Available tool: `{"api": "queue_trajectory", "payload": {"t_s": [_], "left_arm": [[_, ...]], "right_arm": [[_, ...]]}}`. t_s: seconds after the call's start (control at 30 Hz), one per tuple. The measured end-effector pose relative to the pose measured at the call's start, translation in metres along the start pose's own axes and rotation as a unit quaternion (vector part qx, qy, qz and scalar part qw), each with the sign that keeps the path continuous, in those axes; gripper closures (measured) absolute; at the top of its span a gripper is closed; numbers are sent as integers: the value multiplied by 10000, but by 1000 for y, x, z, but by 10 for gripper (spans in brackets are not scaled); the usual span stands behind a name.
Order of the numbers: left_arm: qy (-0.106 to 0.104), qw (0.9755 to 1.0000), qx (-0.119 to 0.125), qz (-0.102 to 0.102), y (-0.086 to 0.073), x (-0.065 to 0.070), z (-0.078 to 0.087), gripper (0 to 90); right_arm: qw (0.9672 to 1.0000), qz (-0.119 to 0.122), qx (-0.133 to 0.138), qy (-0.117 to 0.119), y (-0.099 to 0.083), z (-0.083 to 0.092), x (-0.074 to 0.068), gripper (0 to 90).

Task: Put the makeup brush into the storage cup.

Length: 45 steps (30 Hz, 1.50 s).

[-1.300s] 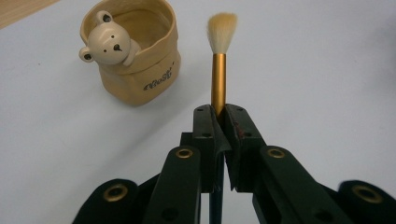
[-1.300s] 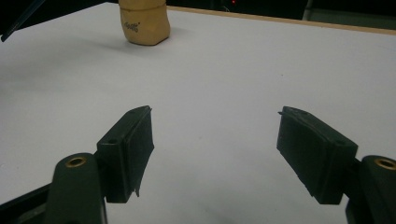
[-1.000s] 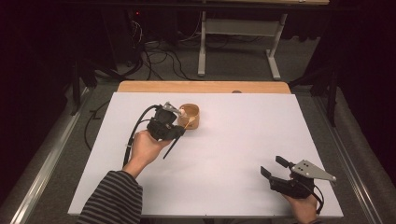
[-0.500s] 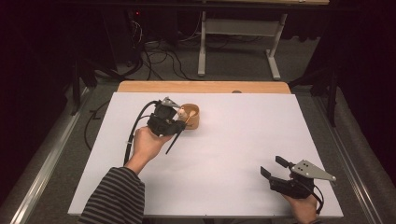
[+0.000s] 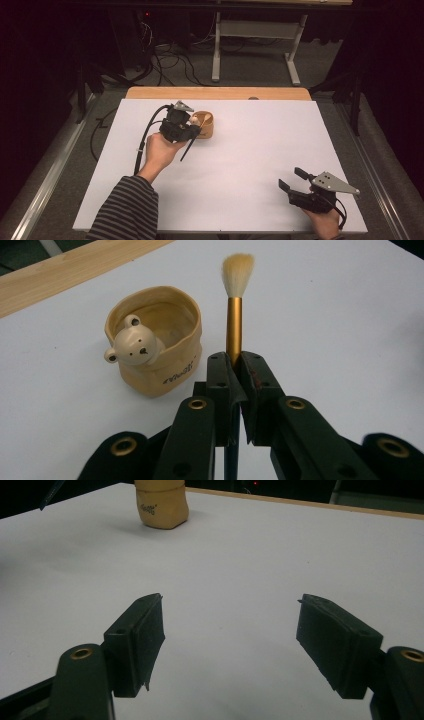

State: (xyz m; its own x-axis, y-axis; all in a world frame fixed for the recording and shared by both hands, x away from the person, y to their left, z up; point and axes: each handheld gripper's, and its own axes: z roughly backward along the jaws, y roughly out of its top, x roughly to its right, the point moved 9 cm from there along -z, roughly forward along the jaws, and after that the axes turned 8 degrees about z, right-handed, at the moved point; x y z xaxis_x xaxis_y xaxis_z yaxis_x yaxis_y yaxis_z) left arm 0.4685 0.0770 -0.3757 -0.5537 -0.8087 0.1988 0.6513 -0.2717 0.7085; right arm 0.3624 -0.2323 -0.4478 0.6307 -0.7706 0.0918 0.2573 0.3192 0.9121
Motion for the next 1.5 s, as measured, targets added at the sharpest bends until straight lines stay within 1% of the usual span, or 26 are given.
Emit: {"api": "queue_trajectory", "payload": {"t_s": [0.1, 0.13, 0.23, 0.27, 0.3, 0.33, 0.37, 0.4, 0.43, 0.47, 0.53, 0.63, 0.77, 0.83, 0.9, 0.93, 1.0, 1.1, 1.13, 1.17, 1.27, 1.4, 1.5], "left_arm": [[-3, 10000, 24, 18, 1, 0, -1, 835], [-3, 10000, 78, 44, 3, -1, -1, 835], [-6, 9999, 119, 43, 5, -2, -2, 835], [-17, 9998, 177, 75, 8, -3, -2, 835], [-17, 9998, 177, 75, 8, -3, -2, 835], [-28, 9996, 249, 119, 10, -5, -3, 835], [-28, 9996, 249, 119, 10, -5, -3, 835], [-65, 9993, 300, 204, 12, -6, -3, 835], [-65, 9993, 300, 204, 12, -6, -3, 835], [-36, 9992, 314, 232, 13, -7, -4, 835], [13, 9992, 319, 227, 14, -9, -5, 835], [6, 9987, 422, 272, 18, -9, -5, 835], [22, 9984, 486, 293, 22, -9, -6, 835], [66, 9982, 544, 246, 26, -8, -8, 836], [79, 9982, 548, 222, 27, -8, -8, 835], [84, 9979, 604, 211, 31, -8, -9, 835], [70, 9974, 665, 256, 35, -8, -11, 835], [73, 9972, 682, 283, 38, -8, -12, 835], [84, 9967, 739, 318, 42, -9, -14, 835], [84, 9967, 739, 318, 42, -9, -14, 835], [121, 9960, 820, 328, 49, -10, -15, 835], [100, 9956, 859, 364, 51, -11, -17, 835], [116, 9958, 841, 357, 52, -12, -20, 835]], "right_arm": [[10000, -1, -8, 22, 0, 0, -2, 288], [10000, 27, -9, 24, 0, 0, -1, 288], [10000, 14, -6, 45, 0, 0, -2, 288], [10000, 7, -9, 47, 0, 0, -2, 288], [10000, 7, -9, 47, 0, 0, -2, 288], [10000, 22, -10, 51, 0, 0, -1, 288], [10000, 22, -10, 51, 0, 0, -1, 288], [10000, 24, -9, 69, 0, 0, -2, 288], [10000, 24, -9, 69, 0, 0, -2, 288], [10000, 30, -6, 54, 0, 1, -2, 288], [9999, 36, -4, 93, 0, 1, -3, 288], [9999, 41, -15, 103, -1, 0, -3, 288], [9999, 63, 1, 146, 0, 0, -4, 288], [9998, 61, -10, 181, 0, 0, -5, 288], [9998, 74, -6, 195, 0, 0, -5, 288], [9998, 67, -14, 209, 0, 0, -6, 288], [9997, 64, -4, 224, 0, 0, -6, 288], [9997, 62, 7, 251, -1, 0, -6, 288], [9996, 21, 9, 273, -1, 0, -6, 288], [9996, 23, 16, 281, 0, 0, -6, 288], [9995, 15, -9, 308, -1, -1, -6, 288], [9994, 50, -7, 345, -1, -1, -8, 288], [9994, 42, -6, 334, -1, -1, -8, 288]]}}
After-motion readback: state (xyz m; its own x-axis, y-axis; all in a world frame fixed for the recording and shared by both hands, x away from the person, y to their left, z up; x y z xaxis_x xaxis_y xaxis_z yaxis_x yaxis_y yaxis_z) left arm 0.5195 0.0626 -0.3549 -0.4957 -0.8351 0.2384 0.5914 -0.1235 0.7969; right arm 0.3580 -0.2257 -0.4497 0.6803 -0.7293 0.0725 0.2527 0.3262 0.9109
